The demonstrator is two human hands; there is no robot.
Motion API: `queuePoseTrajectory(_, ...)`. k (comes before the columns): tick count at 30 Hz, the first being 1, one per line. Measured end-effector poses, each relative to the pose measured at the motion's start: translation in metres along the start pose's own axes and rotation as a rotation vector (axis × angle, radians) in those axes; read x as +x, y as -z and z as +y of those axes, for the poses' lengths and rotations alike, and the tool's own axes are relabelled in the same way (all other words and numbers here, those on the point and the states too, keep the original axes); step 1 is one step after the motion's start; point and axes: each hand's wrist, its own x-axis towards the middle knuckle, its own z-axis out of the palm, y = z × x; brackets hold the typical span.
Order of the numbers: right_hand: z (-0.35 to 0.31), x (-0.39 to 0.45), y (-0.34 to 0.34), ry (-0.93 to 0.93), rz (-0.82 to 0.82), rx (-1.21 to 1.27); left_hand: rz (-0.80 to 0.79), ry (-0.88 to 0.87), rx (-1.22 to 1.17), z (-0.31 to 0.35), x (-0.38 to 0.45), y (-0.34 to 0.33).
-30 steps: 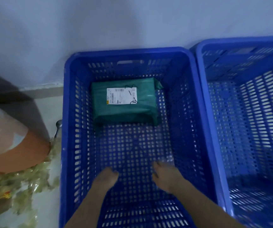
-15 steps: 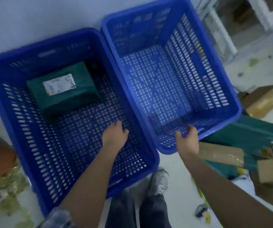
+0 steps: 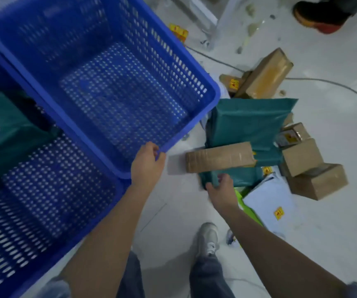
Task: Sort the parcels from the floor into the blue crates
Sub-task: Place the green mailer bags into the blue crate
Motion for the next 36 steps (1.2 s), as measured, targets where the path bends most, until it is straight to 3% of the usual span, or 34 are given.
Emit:
queuePoseTrajectory(5,0.078,0.028,0.081,-0.089,-0.052,0.011,-0.128,-0.025,0.163,0.058,-0.030,-0.079)
queuePoseTrajectory(9,0.117,0.062,0.147,-0.195,-0.043,0.105,-0.378,0.102,0.177,0.095,-0.032,-0.122)
queuePoseTrajectory(11,0.131,0.081,0.173,-0.209,-0.047,0.114,-0.421,0.132,0.189,0.108,-0.024,-0.138)
queuePoseTrajectory(16,0.138,0.121,0.212,-0.169,-0.082,0.076,-0.380,0.135,0.235,0.144,0.006,-0.158)
queuePoseTrajectory(23,0.118,0.193,0.223,-0.195,-0.122,0.152,-0.347,0.220,0.117,0.171,0.076,-0.178)
queuePoseTrajectory(36,0.039,0.327,0.231,-0.371,0.010,0.576,-0.302,0.580,-0.198,0.176,0.198,-0.215)
